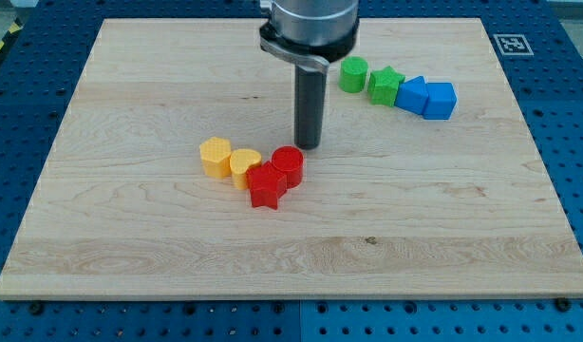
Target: Move the yellow hexagon into the yellow heart
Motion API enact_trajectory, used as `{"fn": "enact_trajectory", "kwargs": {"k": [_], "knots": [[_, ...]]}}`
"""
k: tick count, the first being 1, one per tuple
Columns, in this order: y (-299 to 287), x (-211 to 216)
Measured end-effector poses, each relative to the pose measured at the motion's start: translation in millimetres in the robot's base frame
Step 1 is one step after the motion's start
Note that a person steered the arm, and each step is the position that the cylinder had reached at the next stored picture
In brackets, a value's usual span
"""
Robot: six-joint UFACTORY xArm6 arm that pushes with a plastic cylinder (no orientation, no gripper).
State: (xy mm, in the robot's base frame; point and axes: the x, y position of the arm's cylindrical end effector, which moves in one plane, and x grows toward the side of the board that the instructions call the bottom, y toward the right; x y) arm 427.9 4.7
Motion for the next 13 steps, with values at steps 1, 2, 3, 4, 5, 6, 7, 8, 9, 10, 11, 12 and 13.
{"fn": "enact_trajectory", "kwargs": {"k": [1,2,3,4,5,6,7,8,9,10,11,12,13], "knots": [[-51,-20],[-118,-26],[-153,-14],[-169,6],[-169,24],[-152,23],[-132,21],[-123,20],[-136,17],[-147,26],[-127,46],[-105,45],[-89,37]]}}
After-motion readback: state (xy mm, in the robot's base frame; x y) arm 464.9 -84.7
